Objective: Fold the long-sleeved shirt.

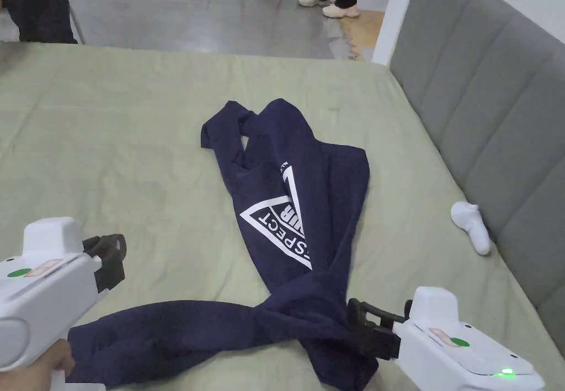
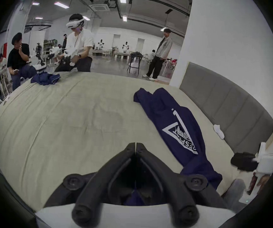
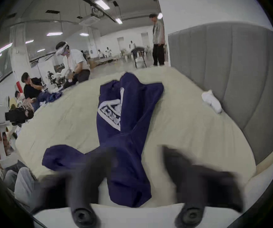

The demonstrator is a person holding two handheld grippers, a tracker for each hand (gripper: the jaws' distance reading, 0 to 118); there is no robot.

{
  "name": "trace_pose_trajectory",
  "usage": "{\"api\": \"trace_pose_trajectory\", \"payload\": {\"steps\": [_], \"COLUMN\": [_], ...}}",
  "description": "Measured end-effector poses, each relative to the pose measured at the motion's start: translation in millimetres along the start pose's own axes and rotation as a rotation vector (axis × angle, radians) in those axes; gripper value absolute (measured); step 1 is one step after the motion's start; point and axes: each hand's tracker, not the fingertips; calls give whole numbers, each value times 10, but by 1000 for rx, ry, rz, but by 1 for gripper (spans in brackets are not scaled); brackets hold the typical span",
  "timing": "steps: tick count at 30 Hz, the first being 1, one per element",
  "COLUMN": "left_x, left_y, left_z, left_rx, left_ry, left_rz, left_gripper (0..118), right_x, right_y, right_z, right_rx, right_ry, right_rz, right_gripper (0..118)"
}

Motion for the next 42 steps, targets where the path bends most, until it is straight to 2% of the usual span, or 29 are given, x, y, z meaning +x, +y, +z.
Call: {"api": "trace_pose_trajectory", "payload": {"steps": [1, 2, 5, 7, 8, 9, 10, 11, 12, 13, 14, 16, 17, 18, 21, 26, 29, 32, 33, 34, 35, 38, 39, 42], "left_x": [-24, -44, -121, -172, -183, -196, -204, -211, -252, -246, -239, -190, -171, -130, 29, 61, 140, 163, 183, 212, 226, 277, 278, 225], "left_y": [-8, -17, -53, -85, -104, -119, -129, -136, -147, -130, -100, 3, 91, 198, 562, 1056, 1104, 1046, 1082, 1134, 1157, 1139, 1105, 1040], "left_z": [-30, -53, -144, -224, -262, -306, -361, -417, -528, -617, -719, -1006, -1196, -1429, -2151, -3455, -3889, -4161, -4139, -4148, -4156, -4175, -4194, -4164], "left_rx": [-13, -20, -41, -65, -75, -84, -100, -110, -125, -158, -177, -207, -244, -268, -267, -378, -402, -465, -414, -385, -409, -418, -423, -411], "left_ry": [-2, 2, 16, 24, 22, 26, 24, 21, 17, -3, -18, -37, -67, -78, -156, -187, -181, -167, -204, -239, -223, -156, -163, -201], "left_rz": [16, 27, 52, 77, 88, 96, 99, 107, 121, 116, 111, 118, 129, 129, 165, 368, 337, 303, 285, 263, 262, 206, 212, 288], "left_gripper": [5, 5, 5, 5, 5, 5, 5, 5, 6, 14, 28, 83, 103, 111, 108, 108, 91, 92, 97, 95, 85, 26, 15, 10], "right_x": [19, 81, 87, 35, 59, 88, 119, 115, 121, 123, 119, 87, 104, 144, 215, 317, 314, 345, 349, 358, 354, 364, 371, 377], "right_y": [-60, -134, -434, -526, -595, -647, -691, -691, -692, -652, -633, -564, -532, -496, -398, -341, -325, -310, -302, -296, -291, -296, -302, -291], "right_z": [-75, -135, -368, -392, -473, -539, -596, -593, -575, -544, -521, -477, -458, -443, -469, -536, -579, -614, -623, -635, -630, -659, -661, -660], "right_rx": [-38, -24, -121, -177, -207, -236, -237, -233, -193, -187, -189, -176, -175, -172, -180, -193, -204, -207, -206, -206, -205, -207, -207, -202], "right_ry": [8, 77, 15, 17, 19, 22, 27, 42, 42, 47, 57, 58, 56, 63, 80, 83, 83, 84, 81, 83, 84, 84, 83, 80], "right_rz": [-3, -26, -7, -20, -25, -30, -40, -53, -88, -107, -95, -51, -49, -57, -64, -64, -56, -62, -64, -66, -66, -65, -65, -64], "right_gripper": [118, 113, 113, 113, 108, 75, 31, 4, 4, 3, 3, 3, 3, 3, 3, 3, 3, 3, 3, 3, 3, 3, 3, 3]}}
